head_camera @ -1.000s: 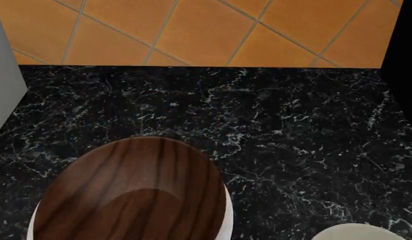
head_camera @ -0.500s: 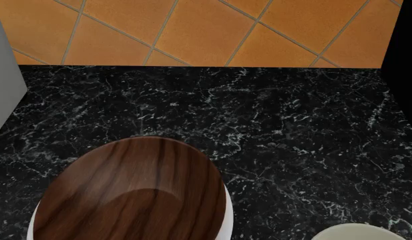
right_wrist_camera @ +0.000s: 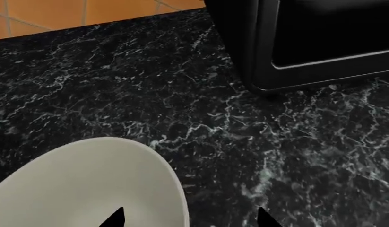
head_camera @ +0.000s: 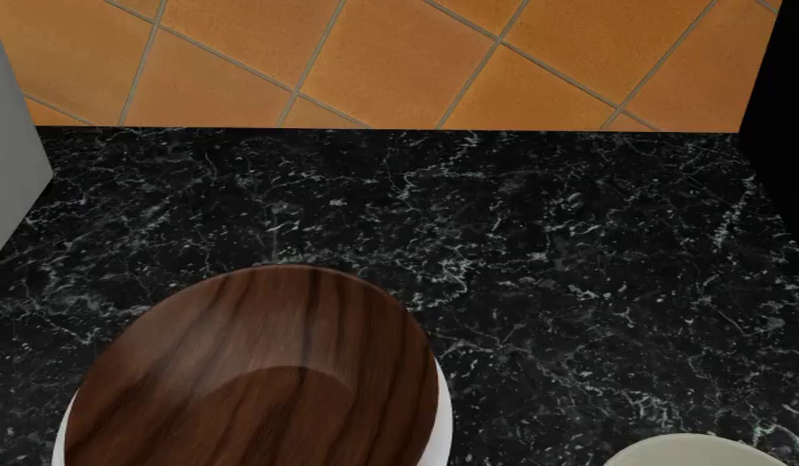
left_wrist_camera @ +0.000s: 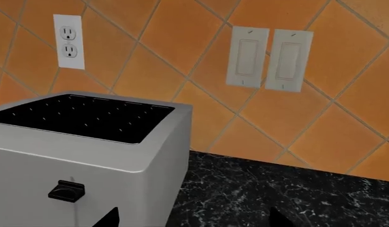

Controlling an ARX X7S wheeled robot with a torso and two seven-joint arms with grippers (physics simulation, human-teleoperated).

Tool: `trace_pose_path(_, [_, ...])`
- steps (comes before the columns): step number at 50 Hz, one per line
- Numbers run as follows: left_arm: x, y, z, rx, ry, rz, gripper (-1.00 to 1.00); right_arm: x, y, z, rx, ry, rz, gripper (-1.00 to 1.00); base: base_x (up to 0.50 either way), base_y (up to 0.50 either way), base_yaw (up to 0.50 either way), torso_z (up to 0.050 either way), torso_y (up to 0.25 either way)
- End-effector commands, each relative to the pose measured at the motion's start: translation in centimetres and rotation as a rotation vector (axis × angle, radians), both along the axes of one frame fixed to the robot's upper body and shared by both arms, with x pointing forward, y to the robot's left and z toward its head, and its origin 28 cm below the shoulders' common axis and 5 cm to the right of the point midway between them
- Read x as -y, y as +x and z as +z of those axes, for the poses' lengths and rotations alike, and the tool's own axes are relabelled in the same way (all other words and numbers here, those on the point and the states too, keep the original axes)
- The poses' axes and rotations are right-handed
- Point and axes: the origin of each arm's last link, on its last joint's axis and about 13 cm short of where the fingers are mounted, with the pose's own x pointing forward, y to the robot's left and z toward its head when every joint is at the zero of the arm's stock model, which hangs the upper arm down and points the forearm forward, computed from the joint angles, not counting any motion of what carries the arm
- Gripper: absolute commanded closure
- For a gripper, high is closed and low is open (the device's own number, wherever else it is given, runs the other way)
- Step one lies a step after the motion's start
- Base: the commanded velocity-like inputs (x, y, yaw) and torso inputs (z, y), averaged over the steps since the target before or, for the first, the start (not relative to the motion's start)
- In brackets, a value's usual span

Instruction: Stack the bowls from largest to smallest.

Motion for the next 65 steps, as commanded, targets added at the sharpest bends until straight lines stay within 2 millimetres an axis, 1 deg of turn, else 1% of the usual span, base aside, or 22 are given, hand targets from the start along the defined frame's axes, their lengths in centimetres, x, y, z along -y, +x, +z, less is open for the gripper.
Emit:
trace_pose_path(1, [-0.1, 0.0, 0.0, 0.022, -0.027, -0.006, -1.0, 0.3, 0.3, -1.0, -0.052, 0.079, 0.013, -1.0, 0.0, 0.0, 0.0, 0.0, 0.0])
trace_pose_path(3, [-0.1, 0.0, 0.0, 0.022, -0.027, -0.006, -1.0, 0.2, 0.3, -1.3, -0.066, 0.087, 0.023, -1.0, 0.0, 0.0, 0.0, 0.0, 0.0])
trace_pose_path(10, [0.0, 0.0, -0.1, 0.022, -0.025, -0.008, -1.0, 0.4, 0.1, -0.8, -0.063, 0.115, 0.017, -1.0, 0.0, 0.0, 0.0, 0.0, 0.0])
trace_pose_path(12, [0.0, 0.0, 0.0, 0.022, -0.025, -0.008, -1.0, 0.4, 0.1, -1.0, -0.075, 0.124, 0.02, -1.0, 0.0, 0.0, 0.0, 0.0, 0.0])
trace_pose_path(23, [0.1, 0.1, -0.1, 0.02, -0.023, -0.01, -1.0, 1.0, 0.8, -2.3, -0.099, 0.162, -0.001, -1.0, 0.0, 0.0, 0.0, 0.0, 0.0])
trace_pose_path(32, [0.2, 0.1, -0.1, 0.019, -0.022, -0.014, -1.0, 1.2, 1.5, -2.5, -0.137, 0.193, -0.006, -1.0, 0.0, 0.0, 0.0, 0.0, 0.0])
trace_pose_path(38, [0.2, 0.1, -0.1, 0.019, -0.022, -0.013, -1.0, 1.3, 2.2, -2.3, -0.116, 0.219, -0.021, -1.0, 0.0, 0.0, 0.0, 0.0, 0.0])
trace_pose_path(39, [0.2, 0.0, -0.1, 0.019, -0.023, -0.013, -1.0, 1.3, 2.2, -2.3, -0.107, 0.213, -0.015, 1.0, 0.0, 0.0, 0.0, 0.0, 0.0])
trace_pose_path(46, [0.2, 0.1, -0.2, 0.017, -0.023, -0.016, -1.0, 0.9, 2.3, -0.8, -0.048, 0.196, -0.001, 1.0, 0.0, 0.0, 0.0, 0.0, 0.0])
trace_pose_path(52, [0.2, 0.1, -0.2, 0.018, -0.023, -0.015, -1.0, 0.3, 2.4, 1.3, 0.045, 0.194, 0.012, 1.0, 0.0, 0.0, 0.0, 0.0, 0.0])
trace_pose_path(55, [0.2, 0.1, -0.1, 0.018, -0.023, -0.017, -1.0, -0.3, 3.0, 3.3, 0.119, 0.208, 0.023, 1.0, 0.0, 0.0, 0.0, 0.0, 0.0])
trace_pose_path(61, [0.0, 0.1, -0.1, 0.023, -0.025, -0.013, -1.0, -1.5, 3.9, 5.7, 0.22, 0.225, 0.043, 1.0, 0.0, 0.0, 0.0, 0.0, 0.0])
trace_pose_path(64, [0.0, 0.1, 0.0, 0.024, -0.027, -0.011, -1.0, -2.0, 4.4, 6.5, 0.25, 0.245, 0.051, 1.0, 0.0, 0.0, 0.0, 0.0, 0.0])
trace_pose_path(65, [-0.1, 0.1, 0.0, 0.025, -0.028, -0.01, -1.0, -2.2, 4.7, 7.0, 0.264, 0.257, 0.054, 1.0, 0.0, 0.0, 0.0, 0.0, 0.0])
